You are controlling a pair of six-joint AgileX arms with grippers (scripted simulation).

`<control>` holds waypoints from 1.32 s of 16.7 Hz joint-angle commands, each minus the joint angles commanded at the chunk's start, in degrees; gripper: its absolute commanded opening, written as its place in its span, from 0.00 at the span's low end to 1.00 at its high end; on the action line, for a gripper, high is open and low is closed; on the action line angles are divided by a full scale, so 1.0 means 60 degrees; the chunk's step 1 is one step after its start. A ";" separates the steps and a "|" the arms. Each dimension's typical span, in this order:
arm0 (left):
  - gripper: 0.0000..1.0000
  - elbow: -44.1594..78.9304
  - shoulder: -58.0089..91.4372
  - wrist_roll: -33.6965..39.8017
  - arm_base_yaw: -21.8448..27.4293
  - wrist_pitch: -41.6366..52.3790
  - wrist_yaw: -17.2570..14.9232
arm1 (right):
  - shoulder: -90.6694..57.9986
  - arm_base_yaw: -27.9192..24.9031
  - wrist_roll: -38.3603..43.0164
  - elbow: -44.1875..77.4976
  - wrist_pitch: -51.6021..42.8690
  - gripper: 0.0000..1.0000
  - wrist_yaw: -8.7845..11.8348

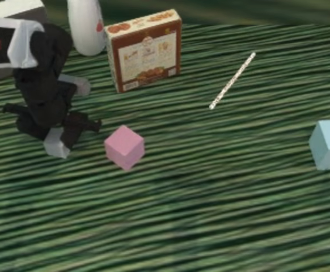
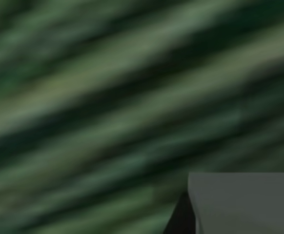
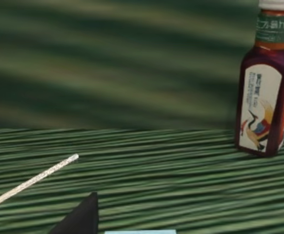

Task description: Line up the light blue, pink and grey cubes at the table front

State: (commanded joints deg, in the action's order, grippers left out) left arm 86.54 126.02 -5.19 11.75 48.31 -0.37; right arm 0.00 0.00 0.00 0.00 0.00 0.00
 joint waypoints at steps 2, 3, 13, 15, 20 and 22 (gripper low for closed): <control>0.00 0.0272 -0.0117 0.0006 -0.0030 0.0364 0.0004 | 0.0000 0.0000 0.0000 0.0000 0.0000 1.00 0.0000; 0.00 0.0460 -0.0226 0.0021 -0.0065 0.0671 0.0005 | 0.0000 0.0000 0.0000 0.0000 0.0000 1.00 0.0000; 0.00 0.1381 -0.0807 0.0028 -0.0107 0.2227 0.0012 | 0.0000 0.0000 0.0000 0.0000 0.0000 1.00 0.0000; 0.00 0.1569 -0.0691 0.0337 0.0193 0.2323 0.0026 | 0.0000 0.0000 0.0000 0.0000 0.0000 1.00 0.0000; 0.00 0.2624 -0.0081 0.2857 0.2198 0.2916 0.0113 | 0.0000 0.0000 0.0000 0.0000 0.0000 1.00 0.0000; 0.00 0.3108 0.0211 0.4504 0.3312 0.3241 0.0144 | 0.0000 0.0000 0.0000 0.0000 0.0000 1.00 0.0000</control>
State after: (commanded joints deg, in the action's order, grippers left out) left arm 105.18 127.29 21.84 31.62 67.75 0.50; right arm 0.00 0.00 0.00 0.00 0.00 0.00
